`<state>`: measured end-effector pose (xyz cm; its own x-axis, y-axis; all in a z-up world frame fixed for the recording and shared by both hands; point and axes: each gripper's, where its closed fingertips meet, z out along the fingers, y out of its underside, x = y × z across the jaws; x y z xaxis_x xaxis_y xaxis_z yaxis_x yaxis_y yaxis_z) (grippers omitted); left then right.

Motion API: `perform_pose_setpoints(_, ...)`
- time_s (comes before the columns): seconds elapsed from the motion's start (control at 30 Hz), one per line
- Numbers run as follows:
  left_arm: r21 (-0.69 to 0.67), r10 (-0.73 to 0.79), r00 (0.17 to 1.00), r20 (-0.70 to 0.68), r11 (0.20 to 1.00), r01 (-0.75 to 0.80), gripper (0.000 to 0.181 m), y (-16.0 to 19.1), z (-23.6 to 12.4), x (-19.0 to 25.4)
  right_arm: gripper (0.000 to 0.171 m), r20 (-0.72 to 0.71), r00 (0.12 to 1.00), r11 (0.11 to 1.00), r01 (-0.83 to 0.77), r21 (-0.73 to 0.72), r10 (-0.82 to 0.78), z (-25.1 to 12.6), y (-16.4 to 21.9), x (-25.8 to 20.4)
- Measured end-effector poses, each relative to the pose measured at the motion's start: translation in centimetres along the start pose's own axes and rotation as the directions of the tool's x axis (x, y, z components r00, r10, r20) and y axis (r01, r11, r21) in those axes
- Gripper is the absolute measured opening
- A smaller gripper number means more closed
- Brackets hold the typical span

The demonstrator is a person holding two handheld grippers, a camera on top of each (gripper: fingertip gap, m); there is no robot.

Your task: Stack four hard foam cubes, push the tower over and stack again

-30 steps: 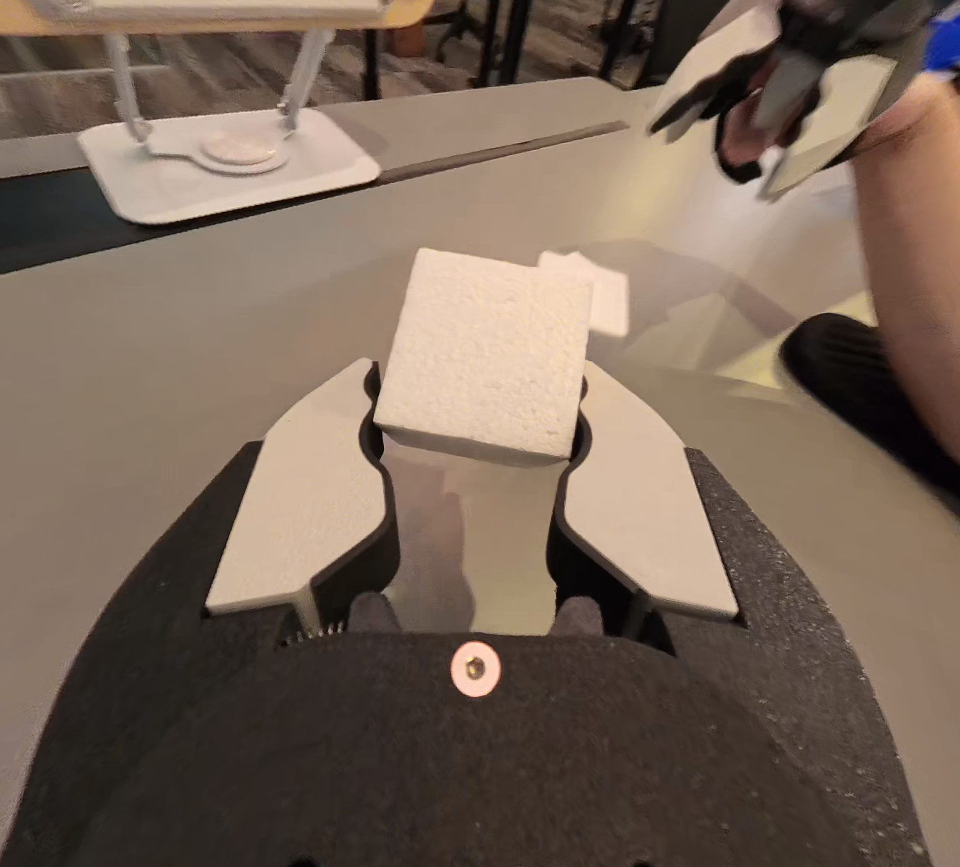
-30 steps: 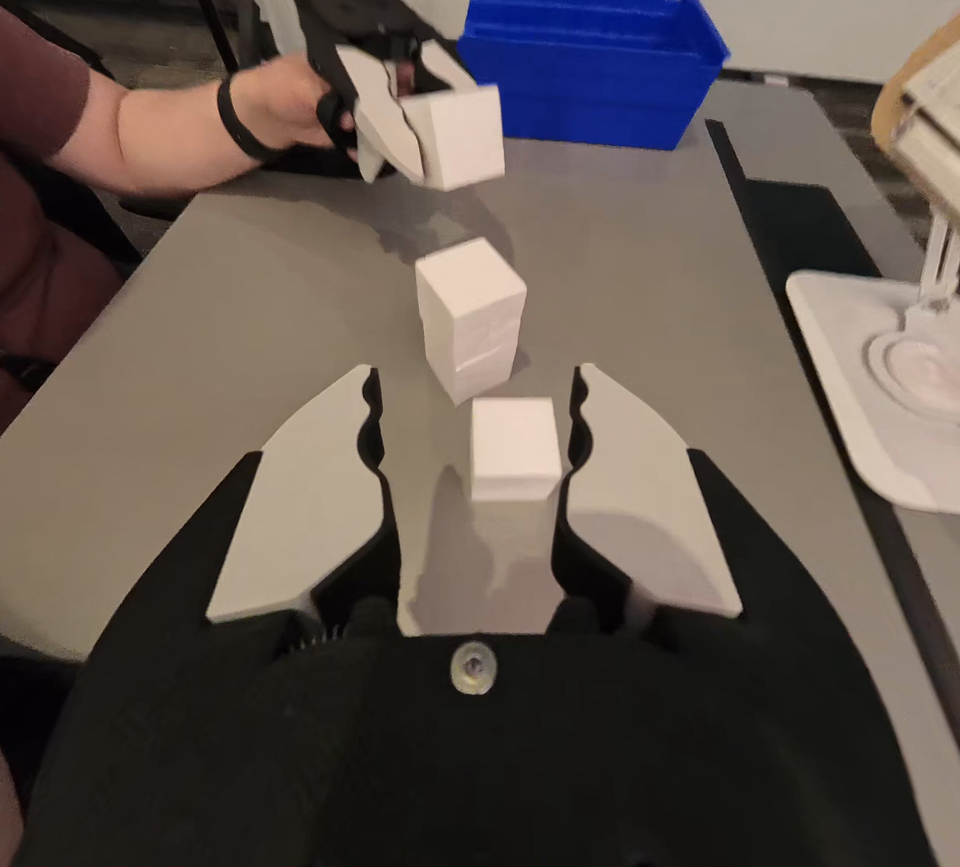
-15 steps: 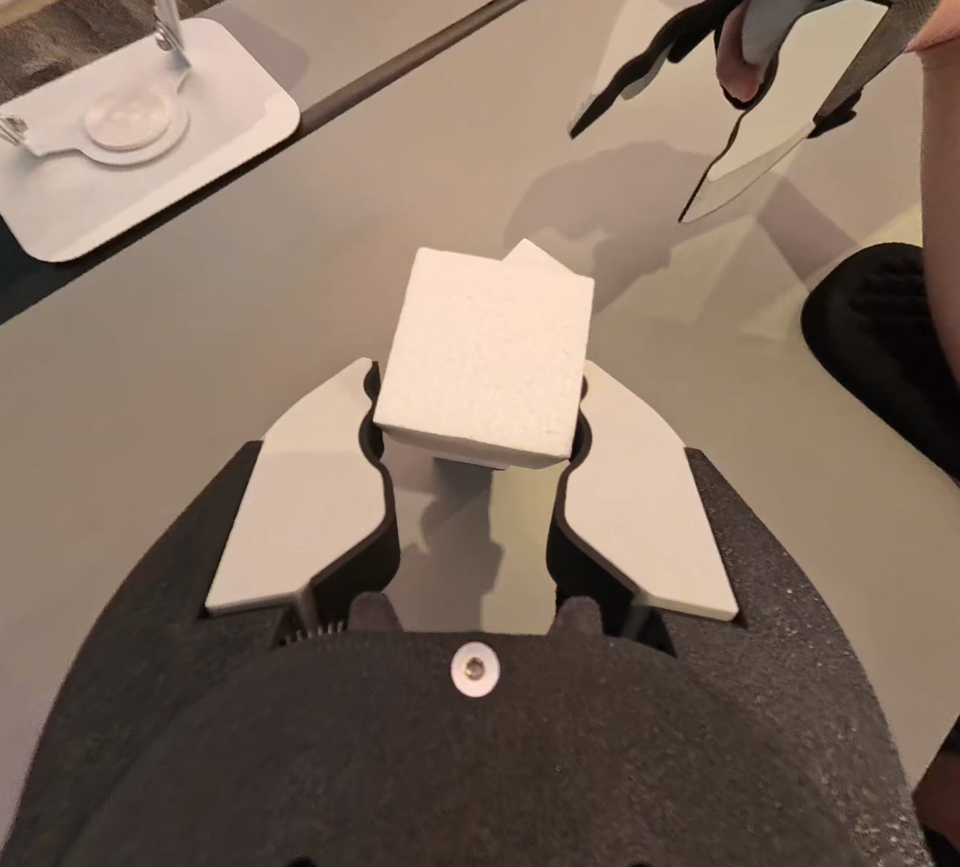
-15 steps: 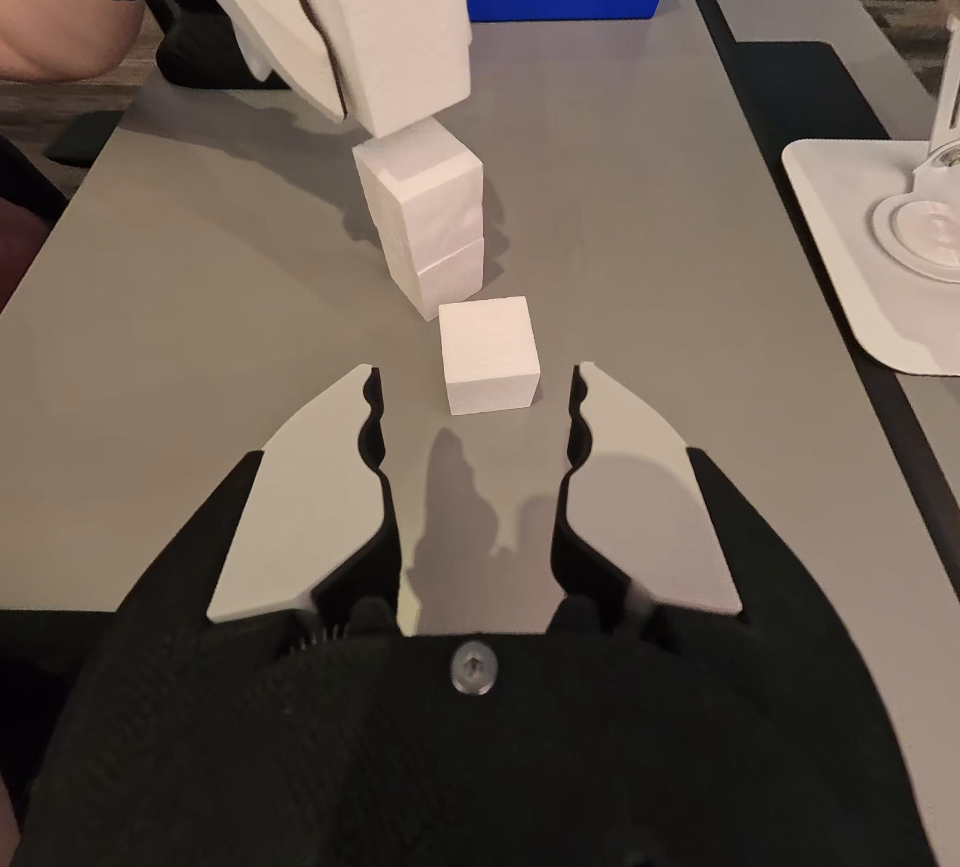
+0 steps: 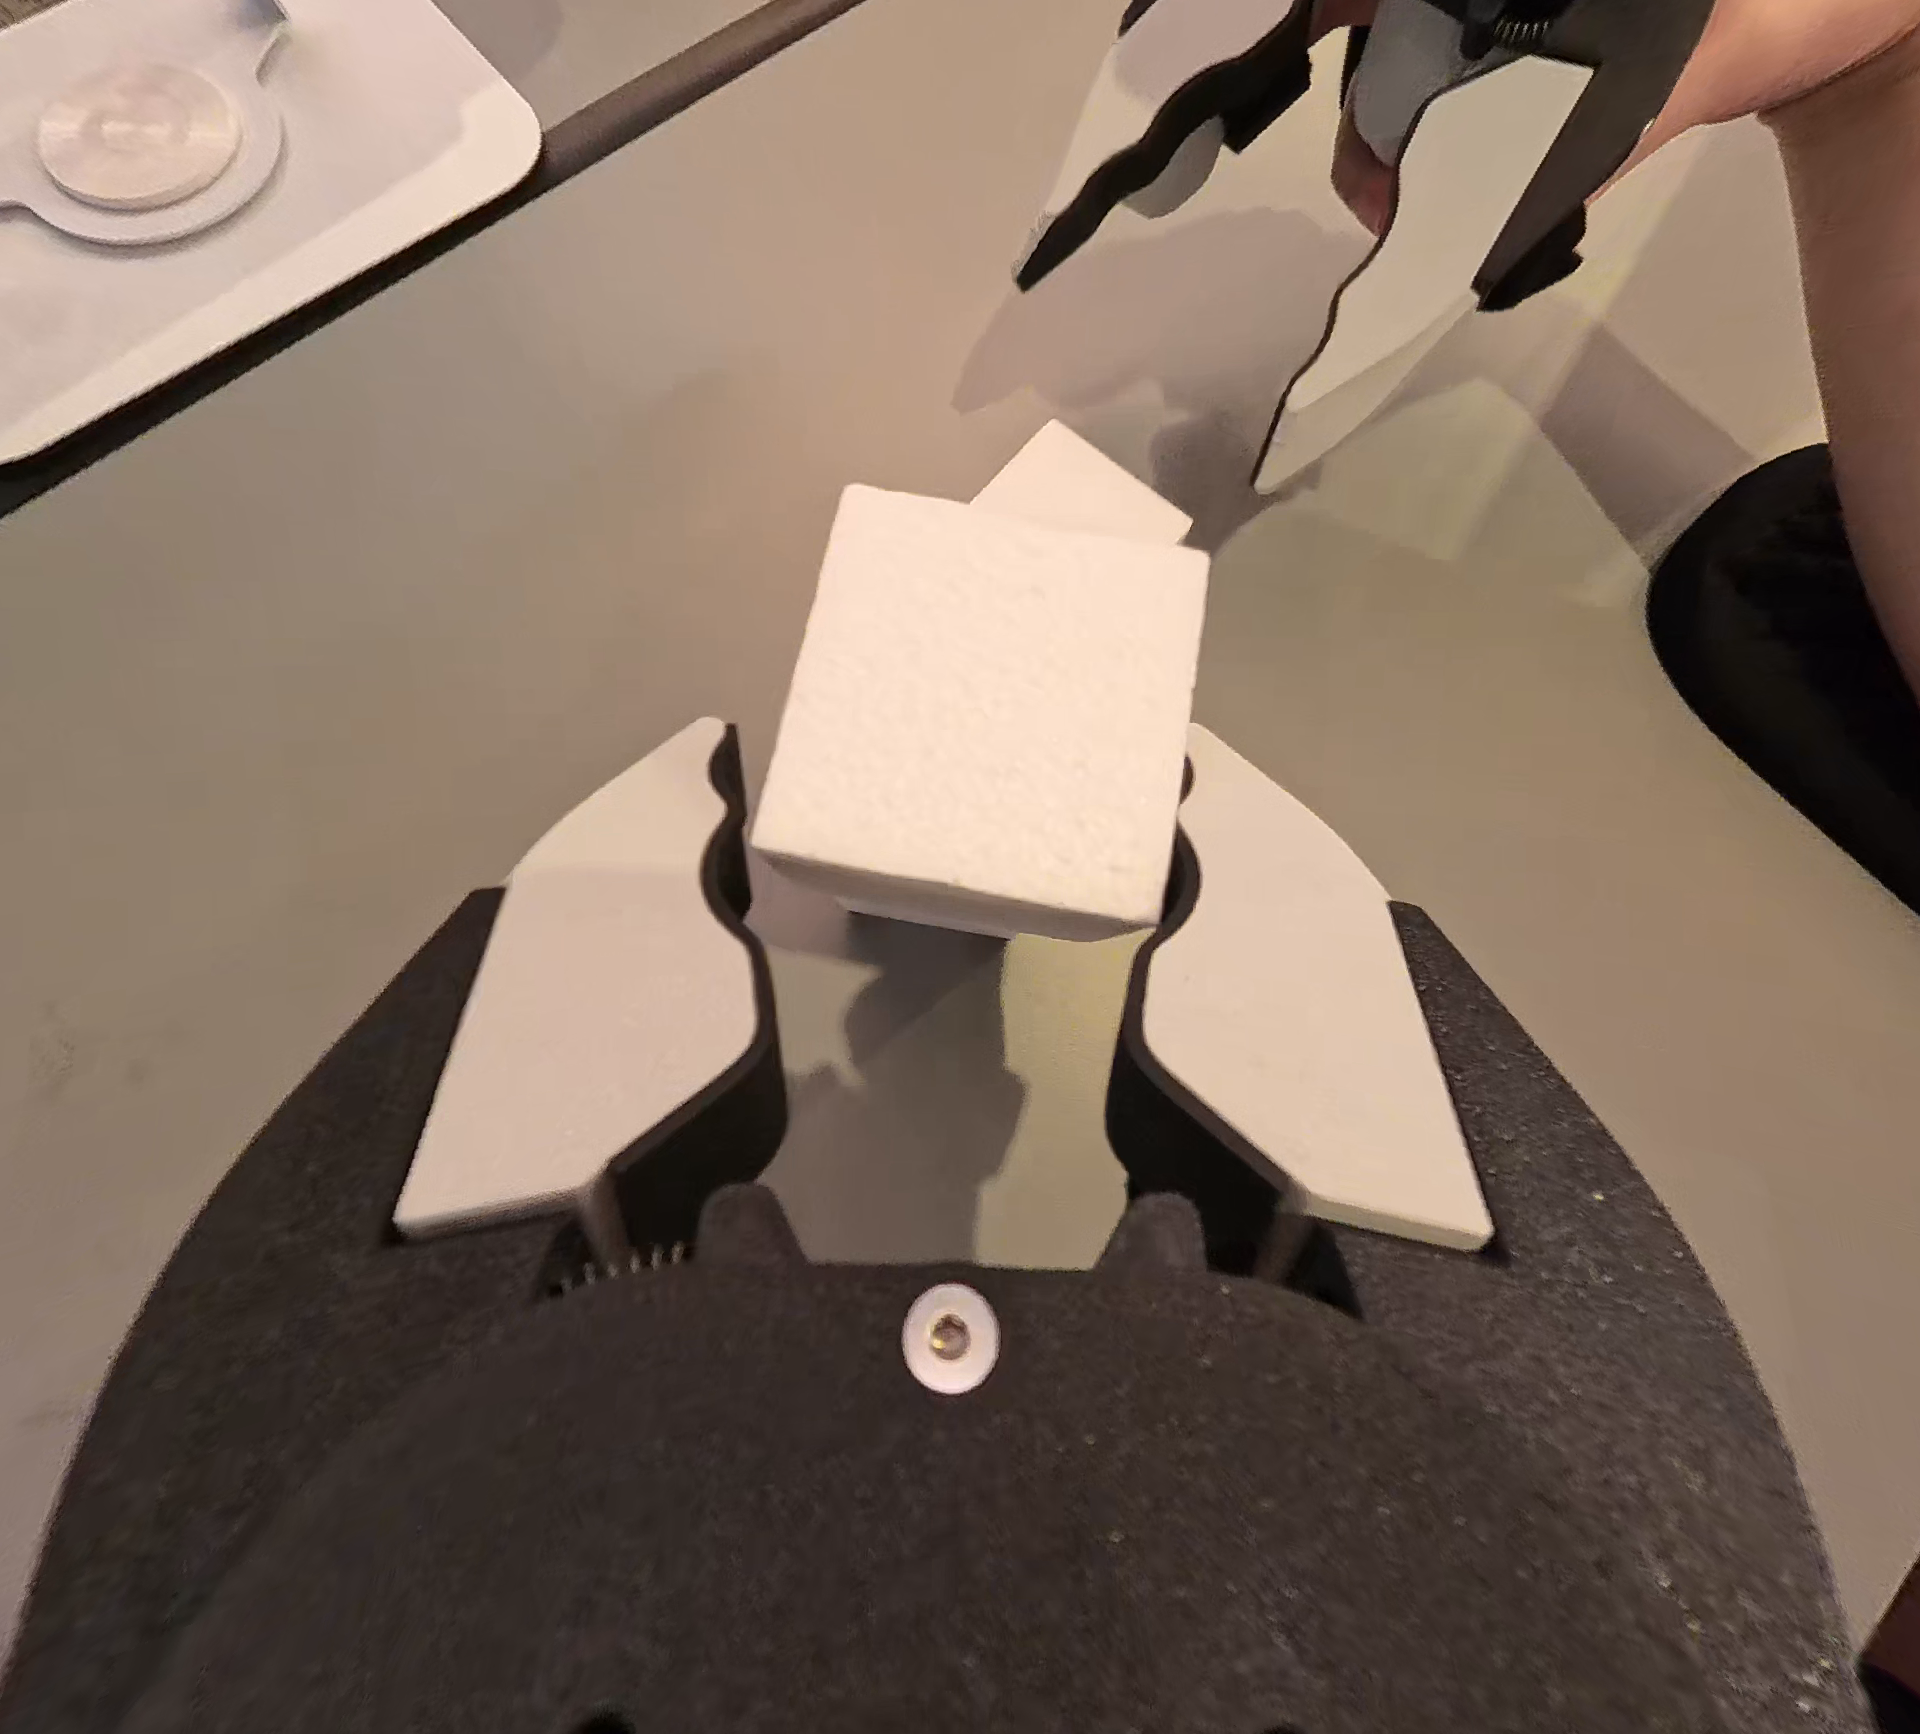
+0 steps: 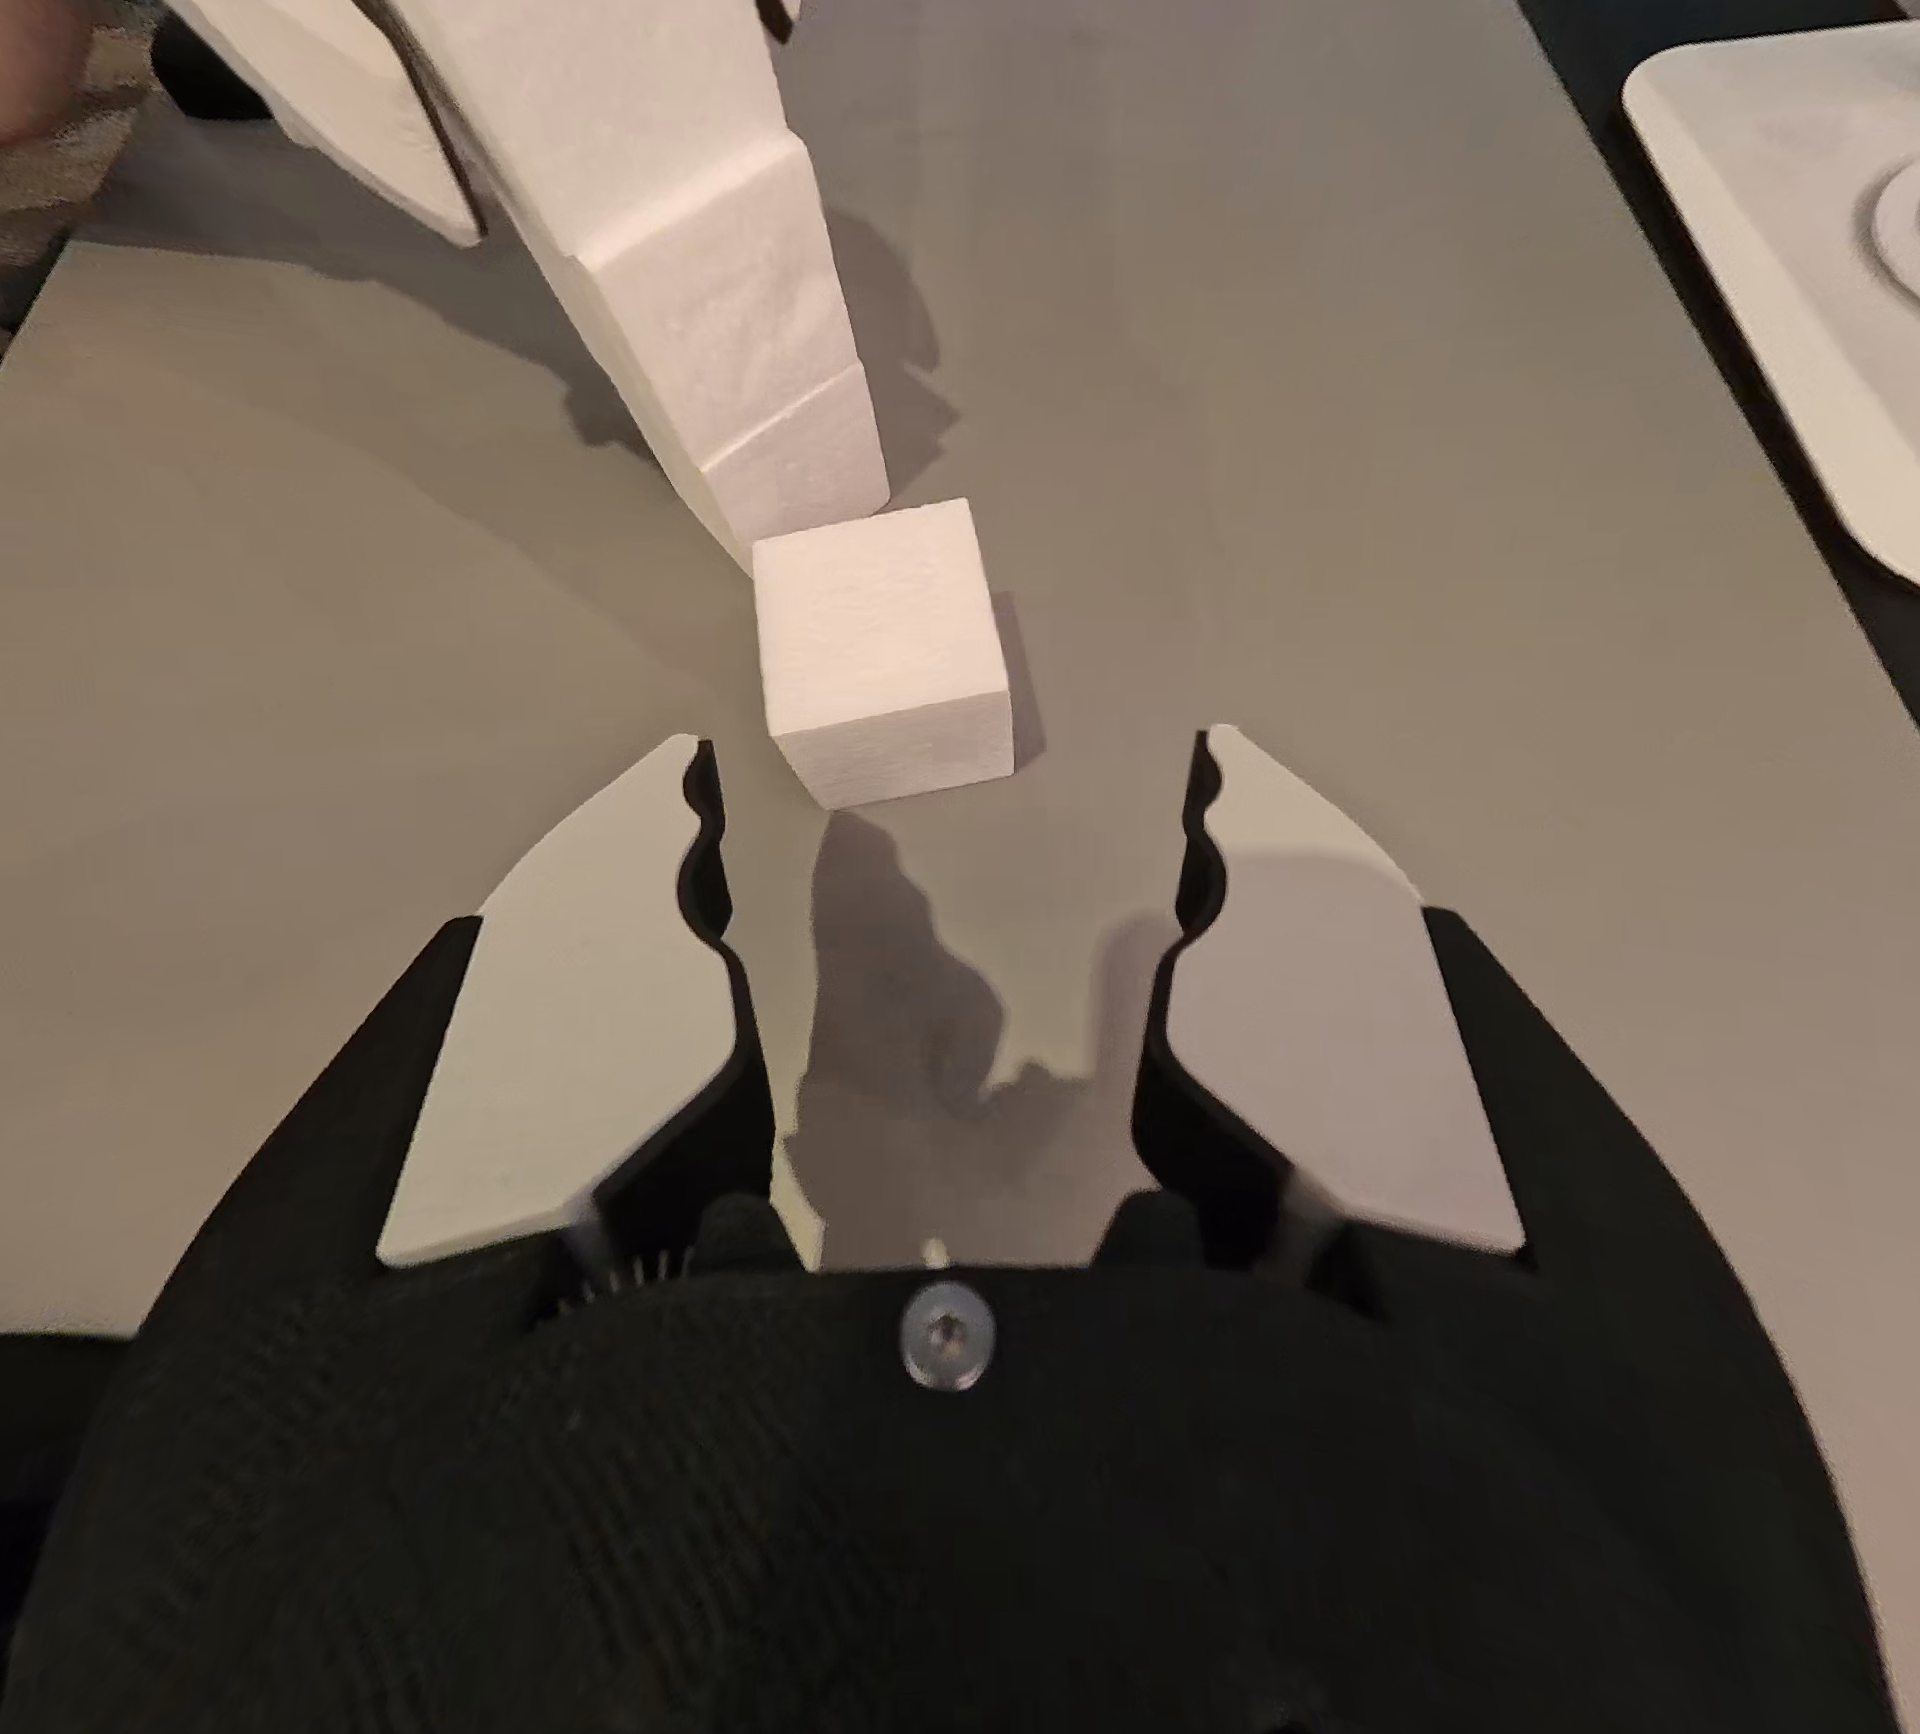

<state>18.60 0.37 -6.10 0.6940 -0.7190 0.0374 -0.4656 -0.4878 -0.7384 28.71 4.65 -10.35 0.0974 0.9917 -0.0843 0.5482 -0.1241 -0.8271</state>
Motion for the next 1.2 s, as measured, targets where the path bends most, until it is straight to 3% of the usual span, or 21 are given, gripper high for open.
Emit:
perform_pose_setpoints(0.17, 0.042, 0.004, 0.999, 0.037, 0.999, -0.006, 0.097, -0.4, -0.8, -0.5, 0.093, 0.03, 0.999, 1.0, 0.023, -0.003, -0.023, 1.9, -0.2, -0.5)
perform_pose_setpoints(0.3, 0.123, -0.016, 0.997, 0.079, 0.992, 0.007, 0.097, -0.2, -3.2, -1.6, 0.092, 0.042, 0.997, 0.997, 0.061, -0.046, -0.059, 3.1, 0.1, -1.0)
perform_pose_setpoints(0.4, 0.199, -0.072, 0.993, 0.093, 0.979, 0.052, 0.095, 1.1, -4.7, -3.0, 0.073, 0.05, 0.996, 0.993, 0.079, -0.091, -0.075, 4.0, 1.1, -1.0)
perform_pose_setpoints(0.47, 0.262, -0.105, 0.991, 0.078, 0.961, 0.081, 0.092, 2.2, -5.1, -3.8, 0.059, 0.076, 0.995, 0.994, 0.076, -0.082, -0.069, 4.3, 1.2, -1.2)
perform_pose_setpoints(0.57, 0.35, -0.104, 0.995, -0.003, 0.932, 0.098, 0.091, 2.9, -5.2, -3.4, 0.058, 0.089, 0.994, 0.997, 0.061, -0.048, -0.056, 4.0, 1.0, -1.2)
perform_pose_setpoints(0.7, 0.443, -0.04, 0.994, -0.106, 0.893, 0.083, 0.087, 1.3, -6.5, -1.3, 0.058, 0.083, 0.996, 0.999, 0.036, 0.013, -0.037, 3.3, 0.2, -1.0)
perform_pose_setpoints(0.83, 0.434, 0.1, 0.992, -0.076, 0.899, -0.057, 0.086, 0.4, -6.5, -0.1, 0.058, 0.074, 0.997, 0.998, 0.012, 0.054, -0.016, 2.6, -0.3, -0.8)
perform_pose_setpoints(1.0, 0.372, 0.31, 0.938, -0.157, 0.898, -0.234, 0.08, -1.0, -6.3, 0.0, 0.058, 0.084, 0.996, 0.998, -0.027, 0.051, 0.022, 2.5, 0.5, -0.5)
perform_pose_setpoints(1.1, 0.335, 0.371, 0.896, -0.245, 0.899, -0.28, 0.08, -1.1, -5.1, 0.4, 0.058, 0.097, 0.995, 0.999, -0.04, 0.034, 0.037, 2.7, 0.9, -0.7)
perform_pose_setpoints(1.2, 0.292, 0.405, 0.88, -0.247, 0.897, -0.331, 0.073, -0.6, -3.8, 0.8, 0.058, 0.101, 0.994, 0.999, -0.035, 0.022, 0.033, 2.8, 1.0, -0.8)
